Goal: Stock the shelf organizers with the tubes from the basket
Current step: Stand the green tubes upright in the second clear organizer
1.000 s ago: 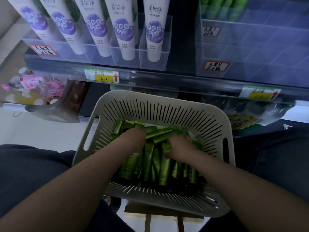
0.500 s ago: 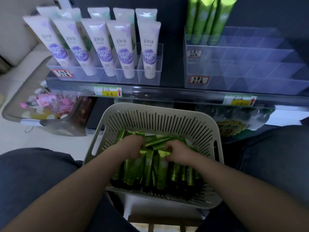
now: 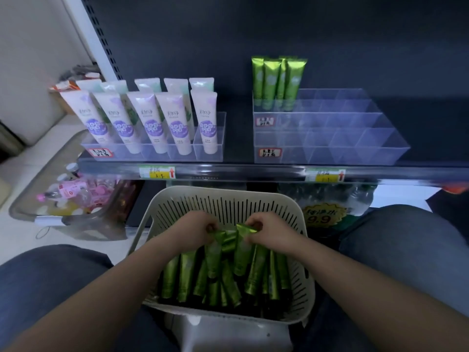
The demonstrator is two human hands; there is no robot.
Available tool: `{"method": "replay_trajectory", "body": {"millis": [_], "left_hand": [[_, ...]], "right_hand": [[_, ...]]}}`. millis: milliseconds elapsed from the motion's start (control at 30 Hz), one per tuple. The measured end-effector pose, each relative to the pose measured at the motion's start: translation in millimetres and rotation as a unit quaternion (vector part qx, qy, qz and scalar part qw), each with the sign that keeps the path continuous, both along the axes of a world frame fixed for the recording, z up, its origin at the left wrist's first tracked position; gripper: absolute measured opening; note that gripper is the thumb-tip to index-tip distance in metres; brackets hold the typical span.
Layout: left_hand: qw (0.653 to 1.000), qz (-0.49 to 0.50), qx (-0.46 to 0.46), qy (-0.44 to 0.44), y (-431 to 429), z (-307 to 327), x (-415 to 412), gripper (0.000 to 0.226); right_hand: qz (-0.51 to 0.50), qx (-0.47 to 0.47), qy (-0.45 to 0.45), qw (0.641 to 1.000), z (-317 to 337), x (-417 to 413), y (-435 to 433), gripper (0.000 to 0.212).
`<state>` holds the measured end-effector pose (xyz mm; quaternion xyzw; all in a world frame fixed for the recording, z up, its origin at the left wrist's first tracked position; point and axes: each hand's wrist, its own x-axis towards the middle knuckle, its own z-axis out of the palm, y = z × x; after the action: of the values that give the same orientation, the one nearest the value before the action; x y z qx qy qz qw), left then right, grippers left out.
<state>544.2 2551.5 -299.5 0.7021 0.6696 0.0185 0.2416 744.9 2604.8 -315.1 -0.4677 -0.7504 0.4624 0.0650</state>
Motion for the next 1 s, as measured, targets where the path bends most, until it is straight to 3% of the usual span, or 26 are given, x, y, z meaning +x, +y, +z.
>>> {"method": "replay_trajectory", "body": {"millis": [367,767,1000], "left_hand": [[0.991,-0.021,0.132,-0.018,45,82,43,0.022],[0.974,-0.050,0.201,-0.090,109,161,92,0.012],[0.970,-0.039,0.218,-0.101,155,197,115,0.031]], "right_hand": [[-0.027,0.098,0.069,0.992,75,46,33,0.022],[-0.086,0.148,0.166,0.971,143,94,86,0.019],[-0.124,0.156,0.238,0.951,179,119,124,0.013]]}}
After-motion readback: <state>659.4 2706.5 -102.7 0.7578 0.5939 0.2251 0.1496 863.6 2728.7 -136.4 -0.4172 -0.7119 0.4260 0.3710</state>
